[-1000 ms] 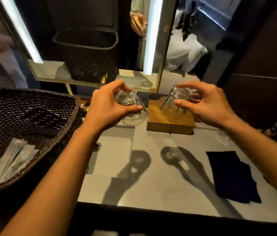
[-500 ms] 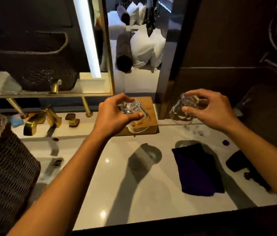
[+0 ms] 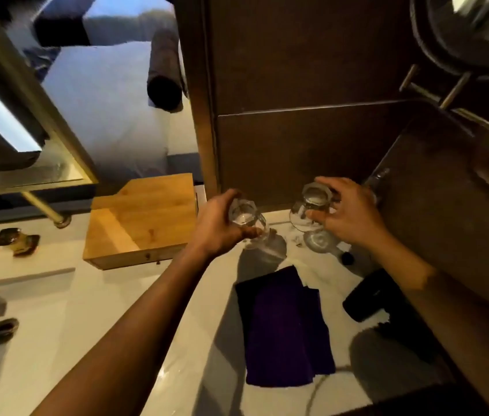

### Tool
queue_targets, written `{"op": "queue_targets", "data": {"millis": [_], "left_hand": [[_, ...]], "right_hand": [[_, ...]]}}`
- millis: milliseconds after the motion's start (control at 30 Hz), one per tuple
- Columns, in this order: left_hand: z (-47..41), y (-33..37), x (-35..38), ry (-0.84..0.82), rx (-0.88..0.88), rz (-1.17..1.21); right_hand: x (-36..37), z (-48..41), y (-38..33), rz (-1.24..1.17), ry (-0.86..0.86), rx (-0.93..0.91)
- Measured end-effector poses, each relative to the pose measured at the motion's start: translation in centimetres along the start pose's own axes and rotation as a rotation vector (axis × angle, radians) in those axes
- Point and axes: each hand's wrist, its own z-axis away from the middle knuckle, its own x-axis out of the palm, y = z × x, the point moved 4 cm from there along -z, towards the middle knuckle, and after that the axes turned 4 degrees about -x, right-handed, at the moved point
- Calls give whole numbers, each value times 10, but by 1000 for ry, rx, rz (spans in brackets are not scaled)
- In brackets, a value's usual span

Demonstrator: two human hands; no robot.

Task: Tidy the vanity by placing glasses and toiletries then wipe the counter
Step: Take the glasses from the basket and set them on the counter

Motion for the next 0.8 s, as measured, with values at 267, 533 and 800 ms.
{"op": "queue_targets", "data": {"millis": [267,533,800], "left_hand": [[-50,-5,85,-106,-15,-96],[-68,-25,128,-116,-79,-145],[-71,-37,149,-119,-121,-149]], "right_hand": [[35,-28,76,27,-98,67],[70,-38,119,43,-200,123],[84,-40,128,45,-222,126]]}}
